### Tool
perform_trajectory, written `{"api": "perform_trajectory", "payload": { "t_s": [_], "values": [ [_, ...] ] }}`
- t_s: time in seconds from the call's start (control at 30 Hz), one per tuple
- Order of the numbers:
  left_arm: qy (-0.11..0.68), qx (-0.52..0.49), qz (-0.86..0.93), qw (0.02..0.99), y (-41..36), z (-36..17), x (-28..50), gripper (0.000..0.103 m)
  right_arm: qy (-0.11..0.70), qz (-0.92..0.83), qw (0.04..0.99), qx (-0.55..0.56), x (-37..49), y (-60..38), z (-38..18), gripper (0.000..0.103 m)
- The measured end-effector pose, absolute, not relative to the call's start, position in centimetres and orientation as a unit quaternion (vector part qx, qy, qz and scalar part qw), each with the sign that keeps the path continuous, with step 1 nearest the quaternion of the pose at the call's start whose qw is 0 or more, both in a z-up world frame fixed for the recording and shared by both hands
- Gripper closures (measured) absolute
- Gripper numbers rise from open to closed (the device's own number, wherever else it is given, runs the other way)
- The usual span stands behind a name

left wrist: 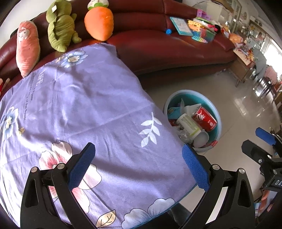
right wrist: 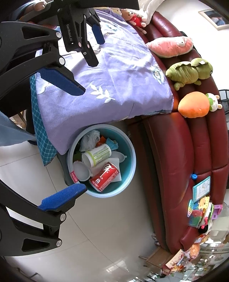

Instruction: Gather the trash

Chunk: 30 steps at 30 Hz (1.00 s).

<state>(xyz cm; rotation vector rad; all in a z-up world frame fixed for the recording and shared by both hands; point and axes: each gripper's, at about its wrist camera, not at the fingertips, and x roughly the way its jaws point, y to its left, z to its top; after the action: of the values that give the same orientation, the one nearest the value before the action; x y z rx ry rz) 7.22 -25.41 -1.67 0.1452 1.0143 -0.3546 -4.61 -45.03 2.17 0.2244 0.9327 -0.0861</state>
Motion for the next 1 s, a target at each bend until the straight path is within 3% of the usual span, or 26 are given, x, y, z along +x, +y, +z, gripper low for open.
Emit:
{"api": "perform_trajectory", "payload": {
  "t_s": [1.0],
  "values": [
    [0.493,0.089,-0.151,0.852,-28.0,-4.3,8.8,0.004,0.480,-0.057,0.865,0.135,-2.0,-47.7,-1.2,0.007]
  ]
}}
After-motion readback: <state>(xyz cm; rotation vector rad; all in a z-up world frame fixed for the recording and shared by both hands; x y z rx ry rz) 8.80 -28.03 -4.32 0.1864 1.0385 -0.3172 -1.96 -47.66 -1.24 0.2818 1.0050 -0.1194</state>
